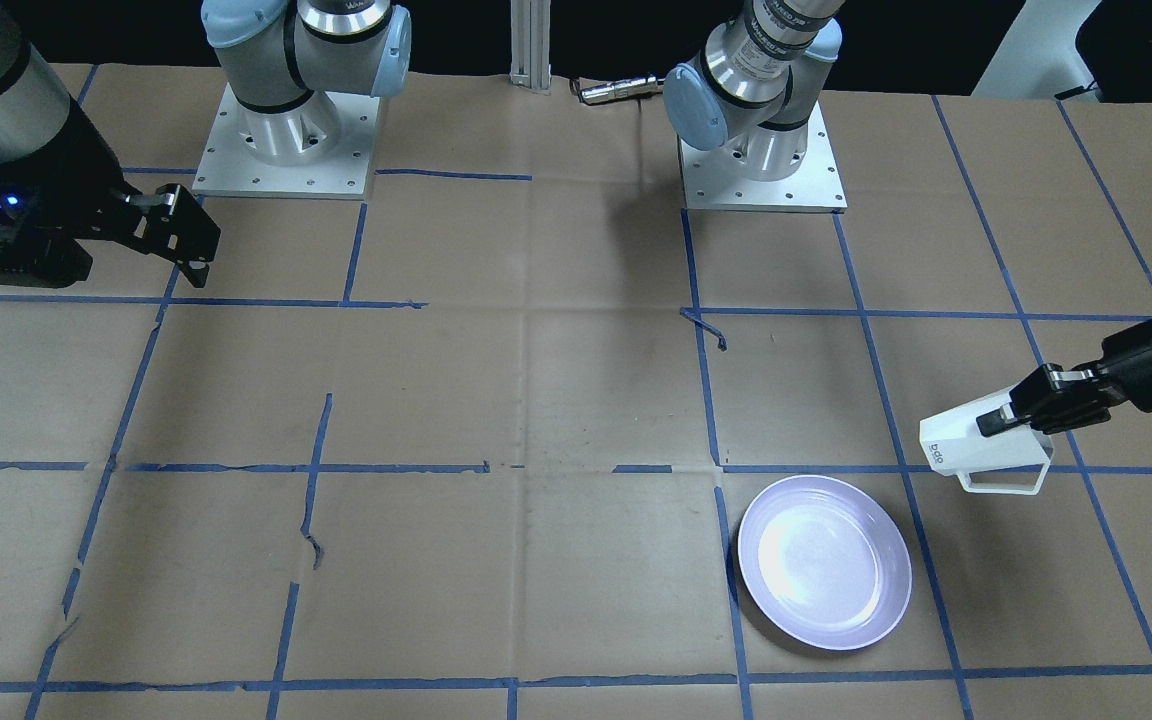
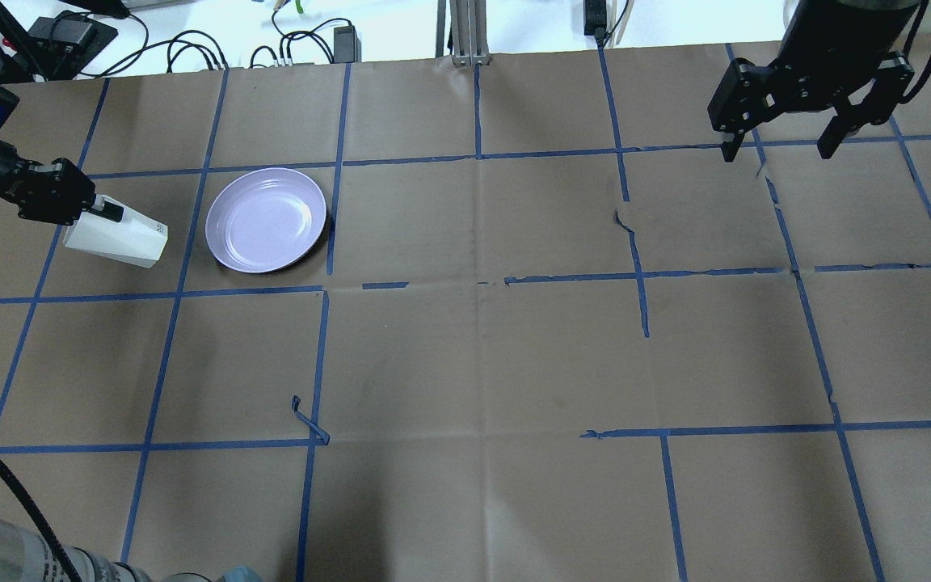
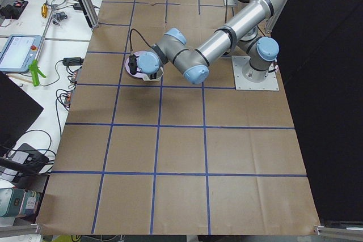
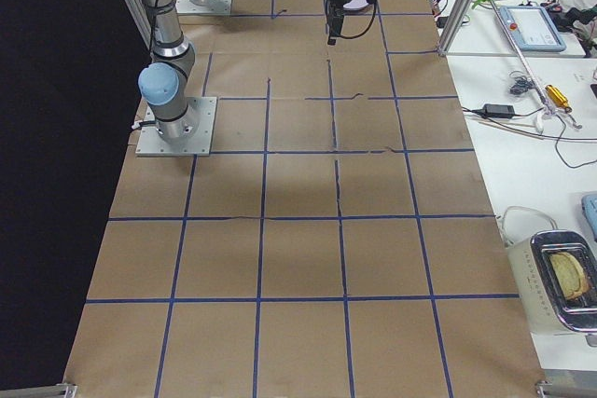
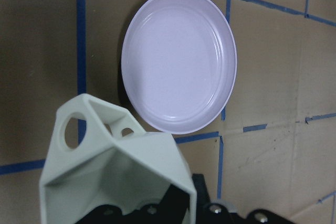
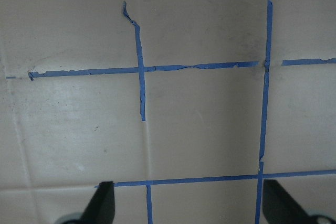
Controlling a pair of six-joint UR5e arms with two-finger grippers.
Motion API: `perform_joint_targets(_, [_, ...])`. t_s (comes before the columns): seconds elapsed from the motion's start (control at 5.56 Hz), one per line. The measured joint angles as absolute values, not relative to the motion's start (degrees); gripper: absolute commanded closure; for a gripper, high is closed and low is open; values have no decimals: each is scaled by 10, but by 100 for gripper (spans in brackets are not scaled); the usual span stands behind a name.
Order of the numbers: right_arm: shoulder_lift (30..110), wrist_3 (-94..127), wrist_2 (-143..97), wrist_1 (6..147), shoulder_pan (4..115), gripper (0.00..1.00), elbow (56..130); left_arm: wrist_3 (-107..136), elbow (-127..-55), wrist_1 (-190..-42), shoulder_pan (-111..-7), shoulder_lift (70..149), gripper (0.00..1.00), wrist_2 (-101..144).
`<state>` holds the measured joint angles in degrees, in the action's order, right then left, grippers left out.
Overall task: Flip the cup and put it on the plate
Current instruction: 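Lift the mug with the left gripper and carry it over the plate, then rotate the mug upright and lower it onto the lavender plate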
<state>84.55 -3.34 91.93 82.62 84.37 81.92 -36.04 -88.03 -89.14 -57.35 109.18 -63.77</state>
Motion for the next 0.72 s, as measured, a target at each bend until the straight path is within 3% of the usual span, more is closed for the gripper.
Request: perform_joint_targets(0.72, [846,-33,919,826,844,0,819,-274,-904,-616,-785,1125,100,-822])
